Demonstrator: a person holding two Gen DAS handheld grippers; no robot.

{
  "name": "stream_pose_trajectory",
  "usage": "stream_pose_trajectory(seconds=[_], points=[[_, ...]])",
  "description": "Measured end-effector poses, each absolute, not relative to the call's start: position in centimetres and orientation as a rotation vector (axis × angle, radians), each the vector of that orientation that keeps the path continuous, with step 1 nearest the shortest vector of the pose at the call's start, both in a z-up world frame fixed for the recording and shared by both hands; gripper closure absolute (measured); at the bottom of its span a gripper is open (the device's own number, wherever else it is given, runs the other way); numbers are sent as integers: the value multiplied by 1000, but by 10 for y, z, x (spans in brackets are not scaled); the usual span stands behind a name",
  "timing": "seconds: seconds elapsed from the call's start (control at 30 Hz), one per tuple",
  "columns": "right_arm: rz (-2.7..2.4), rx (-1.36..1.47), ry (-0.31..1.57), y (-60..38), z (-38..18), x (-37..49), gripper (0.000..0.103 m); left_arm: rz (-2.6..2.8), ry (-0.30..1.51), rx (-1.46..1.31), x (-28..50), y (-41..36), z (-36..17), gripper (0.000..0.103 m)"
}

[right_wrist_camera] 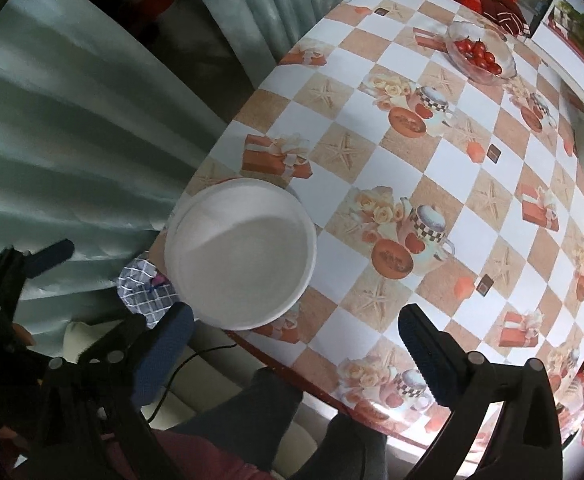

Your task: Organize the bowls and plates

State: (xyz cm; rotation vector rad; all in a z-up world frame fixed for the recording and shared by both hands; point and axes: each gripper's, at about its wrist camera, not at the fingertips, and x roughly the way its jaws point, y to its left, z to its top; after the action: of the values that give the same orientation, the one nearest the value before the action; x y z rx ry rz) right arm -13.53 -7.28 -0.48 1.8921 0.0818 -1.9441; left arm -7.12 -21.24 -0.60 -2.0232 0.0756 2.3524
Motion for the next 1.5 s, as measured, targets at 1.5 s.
stream_pose_trajectory(seconds=[1.5], points=[[-1885,1889,71,-69,-7,-125,0,2337,296,-2033,-68,-179,7,0]])
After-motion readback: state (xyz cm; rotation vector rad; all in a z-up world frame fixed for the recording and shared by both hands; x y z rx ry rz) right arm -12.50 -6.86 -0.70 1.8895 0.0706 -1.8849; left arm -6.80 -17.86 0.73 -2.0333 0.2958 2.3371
